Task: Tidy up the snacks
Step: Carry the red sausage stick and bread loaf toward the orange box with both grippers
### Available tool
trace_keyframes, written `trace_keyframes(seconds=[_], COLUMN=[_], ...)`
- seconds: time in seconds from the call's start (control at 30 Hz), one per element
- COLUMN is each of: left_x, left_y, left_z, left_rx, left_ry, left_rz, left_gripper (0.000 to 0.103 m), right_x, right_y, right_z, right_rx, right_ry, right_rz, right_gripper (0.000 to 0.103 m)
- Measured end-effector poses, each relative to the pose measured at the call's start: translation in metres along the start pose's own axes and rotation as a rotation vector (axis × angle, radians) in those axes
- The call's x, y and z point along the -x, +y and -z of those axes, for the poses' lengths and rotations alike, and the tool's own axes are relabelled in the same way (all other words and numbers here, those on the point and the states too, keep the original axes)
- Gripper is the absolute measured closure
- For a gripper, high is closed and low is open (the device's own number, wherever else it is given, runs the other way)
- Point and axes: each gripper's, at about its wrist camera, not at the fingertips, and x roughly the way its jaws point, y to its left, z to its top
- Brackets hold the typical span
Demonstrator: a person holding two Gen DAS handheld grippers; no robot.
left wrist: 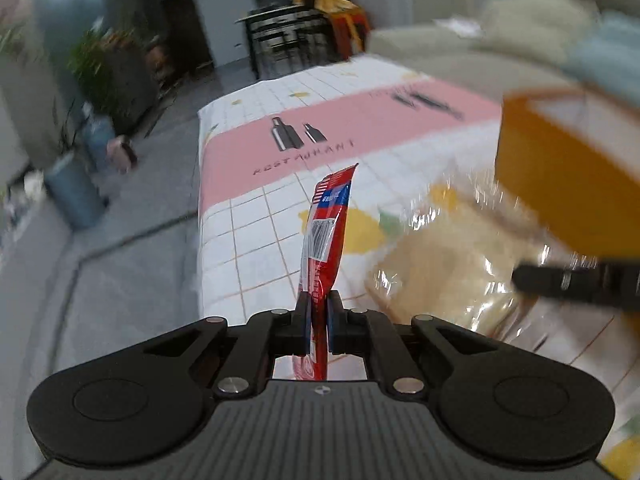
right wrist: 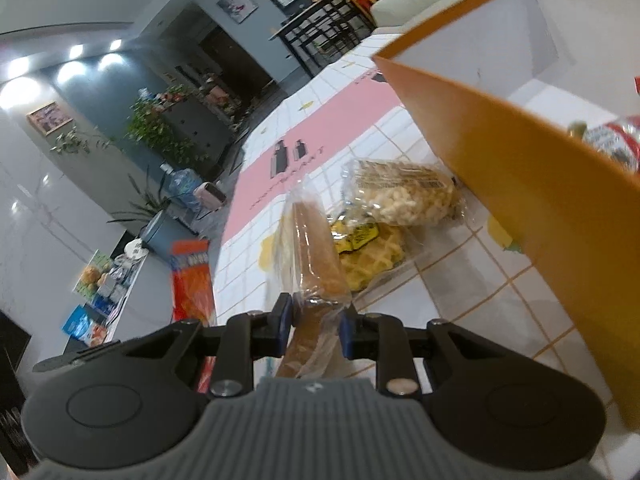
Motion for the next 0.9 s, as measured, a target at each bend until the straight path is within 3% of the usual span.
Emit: trace_keyframes(seconds=[0.13,0.43,0.53,0.6,0.67,0.77,0.83,0.9], left_x=[0.010,0.000,-0.007,-0.014,-0.015,-0.020,-0.027,-0.040], left_y=[0.013,0.016,0.015,0.012,0.011,0.016,0.014,0.010], left_z=[-0.003,0.012,0.013,0.015,0.020,0.019,0.019,0.020], left_rx=[0.202,0.402,0.407,0.387,0.374,0.395,0.391,0.378], left_ry=[0.066,0.322,0.374,0.431,0.443,0.442,0.443,0.480], left_rz=[0.113,0.395,0.399,0.352,0.299,0.322,0.320,0.342], left_gripper=[0.095,0.095,0.095,0.094,0.092,0.091,0.088,0.072], right_x=[0.019,0.086,0.102,0.106,0.107,0.104,0.100,0.096], right_y=[0.010,0.021,0.026,0.033,0.038,0.042,0.044,0.044], right_z=[-0.007,-0.032,-0.033,-0.031,-0.026,-0.016,-0.014,-0.013], right_rx=[0.050,0.294,0.335,0.392,0.435,0.484,0.506,0.509], right_ry=[-0.003,0.054,0.066,0.088,0.105,0.115,0.113,0.118], right_rz=[-0.007,0.048,0.054,0.038,0.004,-0.034,-0.048,-0.049], right_gripper=[0.083,0.083,0.083,0.083,0.083,0.083,0.082,0.082])
